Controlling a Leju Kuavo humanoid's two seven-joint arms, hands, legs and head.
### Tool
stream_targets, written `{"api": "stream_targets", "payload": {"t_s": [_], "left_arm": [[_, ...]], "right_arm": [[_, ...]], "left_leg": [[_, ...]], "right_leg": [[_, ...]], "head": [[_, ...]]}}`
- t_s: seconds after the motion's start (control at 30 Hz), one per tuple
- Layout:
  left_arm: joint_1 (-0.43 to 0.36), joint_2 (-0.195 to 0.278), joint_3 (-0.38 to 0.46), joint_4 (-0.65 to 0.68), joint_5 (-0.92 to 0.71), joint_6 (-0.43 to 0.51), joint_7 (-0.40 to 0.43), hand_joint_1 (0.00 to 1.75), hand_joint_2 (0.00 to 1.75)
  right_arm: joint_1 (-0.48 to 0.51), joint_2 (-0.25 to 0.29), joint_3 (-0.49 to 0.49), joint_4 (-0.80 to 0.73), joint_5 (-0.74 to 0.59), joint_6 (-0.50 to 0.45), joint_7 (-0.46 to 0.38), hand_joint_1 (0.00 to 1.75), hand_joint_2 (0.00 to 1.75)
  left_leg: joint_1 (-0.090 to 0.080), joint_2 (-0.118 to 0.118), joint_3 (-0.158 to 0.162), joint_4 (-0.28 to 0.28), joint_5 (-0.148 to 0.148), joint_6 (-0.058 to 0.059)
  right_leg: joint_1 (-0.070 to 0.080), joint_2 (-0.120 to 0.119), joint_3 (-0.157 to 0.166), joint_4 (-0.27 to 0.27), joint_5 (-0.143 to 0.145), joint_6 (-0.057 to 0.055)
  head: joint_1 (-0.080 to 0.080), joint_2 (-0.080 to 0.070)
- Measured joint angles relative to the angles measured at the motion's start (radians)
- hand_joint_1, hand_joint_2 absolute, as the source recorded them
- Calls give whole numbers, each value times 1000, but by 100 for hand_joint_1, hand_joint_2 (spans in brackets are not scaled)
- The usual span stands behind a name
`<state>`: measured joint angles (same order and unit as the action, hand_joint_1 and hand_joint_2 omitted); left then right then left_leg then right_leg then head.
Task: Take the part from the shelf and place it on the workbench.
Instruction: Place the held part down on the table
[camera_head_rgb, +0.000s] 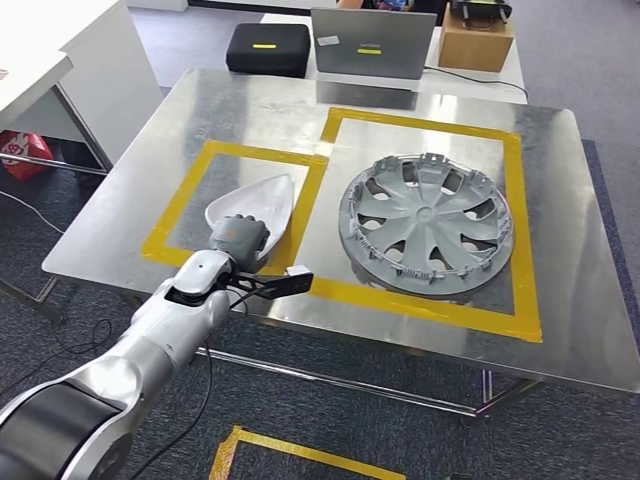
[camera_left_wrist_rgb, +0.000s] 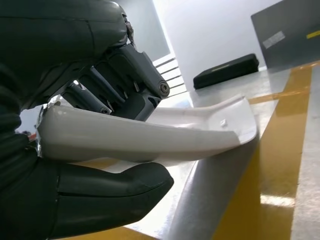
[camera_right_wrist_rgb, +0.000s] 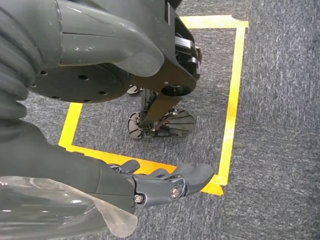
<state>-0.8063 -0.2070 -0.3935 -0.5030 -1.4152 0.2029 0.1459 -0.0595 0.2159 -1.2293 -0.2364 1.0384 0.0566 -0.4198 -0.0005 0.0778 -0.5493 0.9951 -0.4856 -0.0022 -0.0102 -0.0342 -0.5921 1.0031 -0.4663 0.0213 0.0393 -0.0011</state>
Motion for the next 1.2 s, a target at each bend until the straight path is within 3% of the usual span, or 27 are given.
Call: {"api": "stream_targets", "payload": {"t_s": [0.23, 0.37, 0.47, 0.6, 0.9, 1.03, 1.2], "left_arm": [[-2, 16, 22, 32, -3, 0, 13, 175, 175], [-2, 20, 26, 43, -3, 3, 12, 0, 175], [-2, 22, 32, 48, -3, 24, 8, 0, 175], [-1, 24, 48, 49, 5, 85, -17, 0, 0], [3, 24, 63, 49, 30, 127, -47, 0, 0], [99, 11, 172, -55, 276, 229, -308, 0, 0], [242, -3, 197, -265, 427, 198, -413, 0, 0]], "right_arm": [[3, 0, -1, 0, 5, -5, -2, 0, 175], [3, 0, -1, 0, 6, -6, -2, 0, 0], [3, 0, -1, 0, 9, -6, -3, 0, 0], [5, 0, -1, 0, 15, -8, -4, 0, 0], [6, 0, -1, 0, 17, -10, -4, 0, 0], [7, 2, -4, 0, 8, -34, 7, 0, 0], [10, 10, -13, 0, -3, -44, 14, 0, 0]], "left_leg": [[0, 0, 0, 0, 0, 0], [0, 0, 0, 0, 0, 0], [0, 0, 0, 0, 0, 0], [0, 0, 0, 0, 0, 0], [0, 0, 0, 0, 0, 0], [0, 0, 0, 0, -1, 0], [0, 0, 0, 0, -2, 0]], "right_leg": [[0, 0, 0, 0, 0, 0], [0, 0, 0, 0, 0, 0], [0, 0, 0, 0, 0, 0], [0, 0, 0, 0, 0, 0], [0, 0, 0, 0, 0, 0], [0, 0, 0, 0, -1, 0], [0, 0, 0, 0, -2, 0]], "head": [[0, 0], [0, 0], [0, 0], [0, 0], [0, 0], [0, 0], [0, 0]]}}
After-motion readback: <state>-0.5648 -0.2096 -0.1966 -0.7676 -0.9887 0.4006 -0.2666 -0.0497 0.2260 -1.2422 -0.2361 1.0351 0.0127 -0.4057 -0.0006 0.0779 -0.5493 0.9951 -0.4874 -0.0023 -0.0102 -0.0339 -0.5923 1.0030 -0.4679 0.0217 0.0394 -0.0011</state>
